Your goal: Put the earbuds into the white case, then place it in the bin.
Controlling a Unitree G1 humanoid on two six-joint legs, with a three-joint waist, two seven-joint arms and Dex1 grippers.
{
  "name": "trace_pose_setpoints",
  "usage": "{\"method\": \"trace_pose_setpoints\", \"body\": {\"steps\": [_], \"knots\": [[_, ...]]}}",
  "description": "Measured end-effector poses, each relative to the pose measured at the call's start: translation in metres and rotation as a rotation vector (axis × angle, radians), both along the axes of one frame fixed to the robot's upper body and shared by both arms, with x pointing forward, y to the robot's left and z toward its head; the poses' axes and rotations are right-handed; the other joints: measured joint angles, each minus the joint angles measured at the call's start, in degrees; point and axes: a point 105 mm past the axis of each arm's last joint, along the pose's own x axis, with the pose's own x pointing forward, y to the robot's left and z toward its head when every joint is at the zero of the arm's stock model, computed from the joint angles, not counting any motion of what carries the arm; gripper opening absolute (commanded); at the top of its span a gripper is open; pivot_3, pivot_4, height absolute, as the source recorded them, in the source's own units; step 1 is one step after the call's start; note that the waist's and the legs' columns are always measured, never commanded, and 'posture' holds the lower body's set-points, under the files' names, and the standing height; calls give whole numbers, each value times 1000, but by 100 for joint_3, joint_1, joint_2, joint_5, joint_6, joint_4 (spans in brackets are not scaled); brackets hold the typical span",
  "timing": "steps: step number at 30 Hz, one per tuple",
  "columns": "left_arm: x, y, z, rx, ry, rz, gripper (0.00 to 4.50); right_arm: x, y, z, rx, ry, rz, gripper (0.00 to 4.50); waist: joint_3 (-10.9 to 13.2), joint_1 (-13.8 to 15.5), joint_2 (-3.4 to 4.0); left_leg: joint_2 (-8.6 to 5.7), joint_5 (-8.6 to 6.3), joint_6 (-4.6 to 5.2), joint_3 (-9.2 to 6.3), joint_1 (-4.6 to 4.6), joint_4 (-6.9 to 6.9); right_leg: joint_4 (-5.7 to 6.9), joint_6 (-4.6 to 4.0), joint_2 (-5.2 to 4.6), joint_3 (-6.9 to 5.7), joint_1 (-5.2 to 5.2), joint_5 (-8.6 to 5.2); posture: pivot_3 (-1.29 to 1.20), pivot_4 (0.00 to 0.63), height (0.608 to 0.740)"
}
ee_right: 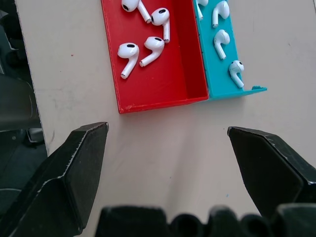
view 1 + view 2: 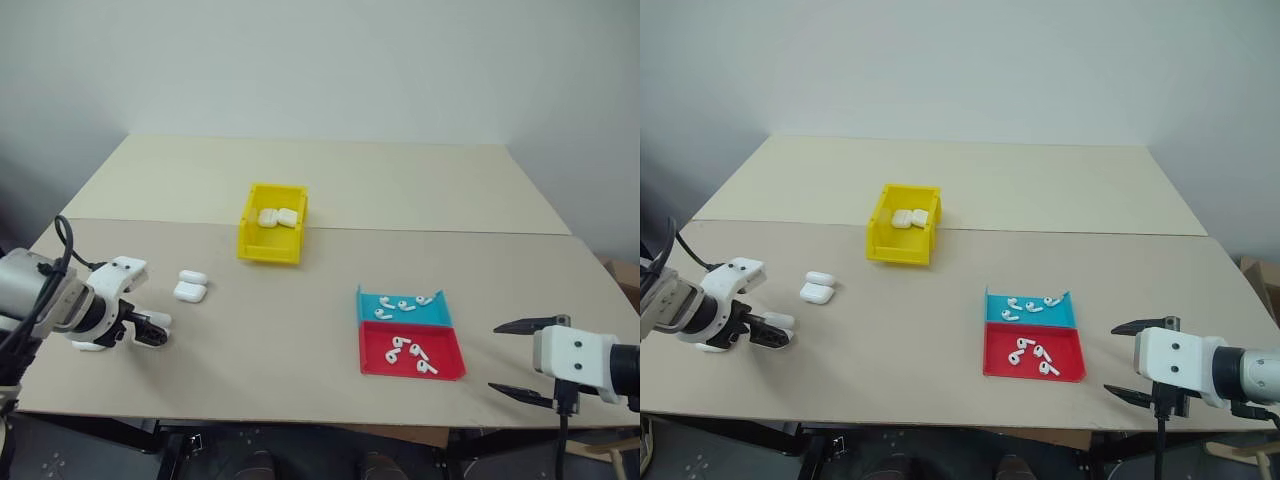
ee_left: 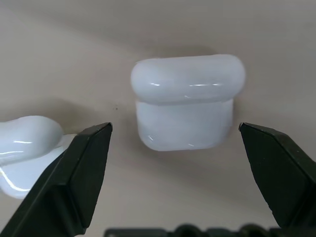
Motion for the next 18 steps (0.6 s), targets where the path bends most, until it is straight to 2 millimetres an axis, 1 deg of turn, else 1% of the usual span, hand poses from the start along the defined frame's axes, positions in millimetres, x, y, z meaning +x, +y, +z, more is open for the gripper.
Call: {"method": "trace_pose_setpoints", "body": {"steps": [3, 15, 16, 17, 18], "knots": [[3, -2, 0, -4, -4, 3, 4500, 0, 0, 0, -1, -1, -1, 4478, 0, 6, -1, -1, 0, 0, -1, 1, 1, 0, 0, -1, -1, 2, 0, 0, 150, 740], [4, -6, -9, -5, 23, -4, 4500, 1, -2, 0, -17, -8, -10, 4478, -1, 2, -1, -1, 0, 0, -2, 1, 1, 0, 0, -1, -1, 2, 0, 0, 150, 740], [4, -7, -10, -6, 23, -5, 4114, 1, -2, 0, -18, -8, -11, 4500, -1, 2, -1, -1, 0, 0, -2, 1, 2, 0, 0, -1, -1, 2, 0, 0, 150, 740], [4, -7, -11, -5, 23, -6, 3916, 1, -2, -1, -18, -8, -10, 4500, -1, 2, -1, -2, 0, 0, -2, 1, 2, 0, 0, -1, -1, 2, 0, 0, 150, 740], [5, -8, -12, -4, 22, -6, 3619, 1, -2, -1, -18, -8, -10, 4500, -1, 3, -2, -2, 0, 0, -2, 0, 2, 0, 0, -1, -1, 2, 1, 0, 150, 740]]}}
